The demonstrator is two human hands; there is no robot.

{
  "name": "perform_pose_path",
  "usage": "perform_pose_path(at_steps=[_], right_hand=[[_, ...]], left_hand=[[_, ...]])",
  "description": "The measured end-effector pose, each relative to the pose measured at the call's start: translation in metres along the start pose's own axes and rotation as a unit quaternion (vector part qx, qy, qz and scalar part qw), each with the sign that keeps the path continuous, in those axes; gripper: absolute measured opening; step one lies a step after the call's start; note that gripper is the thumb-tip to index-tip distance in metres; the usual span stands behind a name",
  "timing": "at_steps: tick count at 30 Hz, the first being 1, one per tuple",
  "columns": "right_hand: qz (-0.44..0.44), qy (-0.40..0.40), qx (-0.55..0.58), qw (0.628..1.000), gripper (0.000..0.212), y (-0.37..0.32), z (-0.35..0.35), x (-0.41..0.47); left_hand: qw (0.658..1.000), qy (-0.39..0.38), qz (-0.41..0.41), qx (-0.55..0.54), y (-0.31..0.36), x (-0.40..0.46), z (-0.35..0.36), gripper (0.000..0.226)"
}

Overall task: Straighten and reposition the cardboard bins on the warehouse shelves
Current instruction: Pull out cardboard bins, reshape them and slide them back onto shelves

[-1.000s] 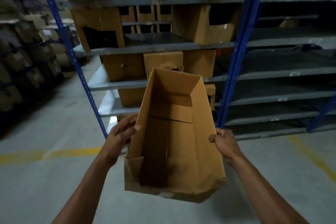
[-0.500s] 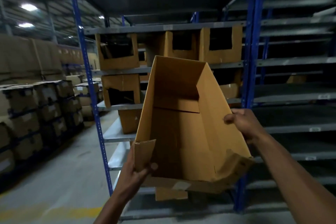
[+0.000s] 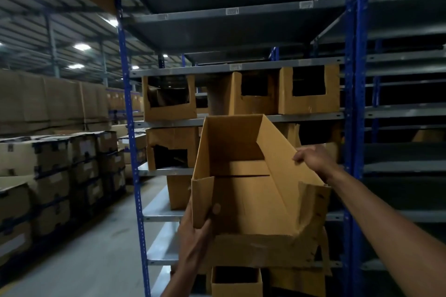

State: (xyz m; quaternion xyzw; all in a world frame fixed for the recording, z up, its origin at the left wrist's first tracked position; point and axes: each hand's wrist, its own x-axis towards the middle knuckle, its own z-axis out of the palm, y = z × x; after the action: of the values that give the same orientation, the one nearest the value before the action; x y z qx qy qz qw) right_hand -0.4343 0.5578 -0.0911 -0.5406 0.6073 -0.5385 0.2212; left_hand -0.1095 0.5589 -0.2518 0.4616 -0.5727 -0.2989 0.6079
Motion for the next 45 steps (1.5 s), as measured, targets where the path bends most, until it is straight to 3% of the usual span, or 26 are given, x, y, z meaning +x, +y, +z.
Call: perform_pose_path(at_steps=[8,17,21,24,28,31,33,36,41,45], right_hand=[[0.020,0.011,-0.015,1.000,0.030,0.034,0.047,0.058],[0.053,0.013,-0.055,0.997,0.033,0.072,0.110,0.110],[0.053,0.010,-0.029,0.998,0.027,0.066,0.116,0.131],[0.046,0.002,0.126,0.991,0.032,0.053,0.101,0.130],[-0.070,0.136,0.253,0.955,0.057,0.048,0.103,0.087],[-0.176,0.196,0.146,0.954,0.060,0.073,0.132,0.075],[-0.176,0.209,0.015,0.962,0.079,0.085,0.151,0.094],[-0.205,0.237,-0.098,0.945,0.098,0.093,0.162,0.141],[-0.241,0.265,-0.166,0.919,0.102,0.134,0.165,0.217],[-0.257,0.263,-0.147,0.918,0.098,0.166,0.169,0.274]], left_hand=[[1.000,-0.005,0.022,0.019,-0.060,0.058,0.022,0.130],[0.998,-0.042,-0.031,-0.020,-0.133,0.114,0.030,0.130],[0.998,-0.046,-0.022,-0.032,-0.142,0.137,0.033,0.118],[0.997,-0.022,-0.005,-0.069,-0.114,0.154,0.031,0.114],[0.992,-0.042,0.009,-0.121,-0.072,0.184,0.031,0.116],[0.989,-0.051,0.017,-0.140,-0.054,0.209,0.043,0.118],[0.989,-0.040,0.022,-0.140,-0.048,0.227,0.056,0.119],[0.983,0.005,0.034,-0.181,-0.053,0.261,0.073,0.104],[0.977,-0.036,0.121,-0.172,-0.079,0.295,0.103,0.067],[0.976,-0.088,0.158,-0.125,-0.116,0.323,0.125,0.070]])
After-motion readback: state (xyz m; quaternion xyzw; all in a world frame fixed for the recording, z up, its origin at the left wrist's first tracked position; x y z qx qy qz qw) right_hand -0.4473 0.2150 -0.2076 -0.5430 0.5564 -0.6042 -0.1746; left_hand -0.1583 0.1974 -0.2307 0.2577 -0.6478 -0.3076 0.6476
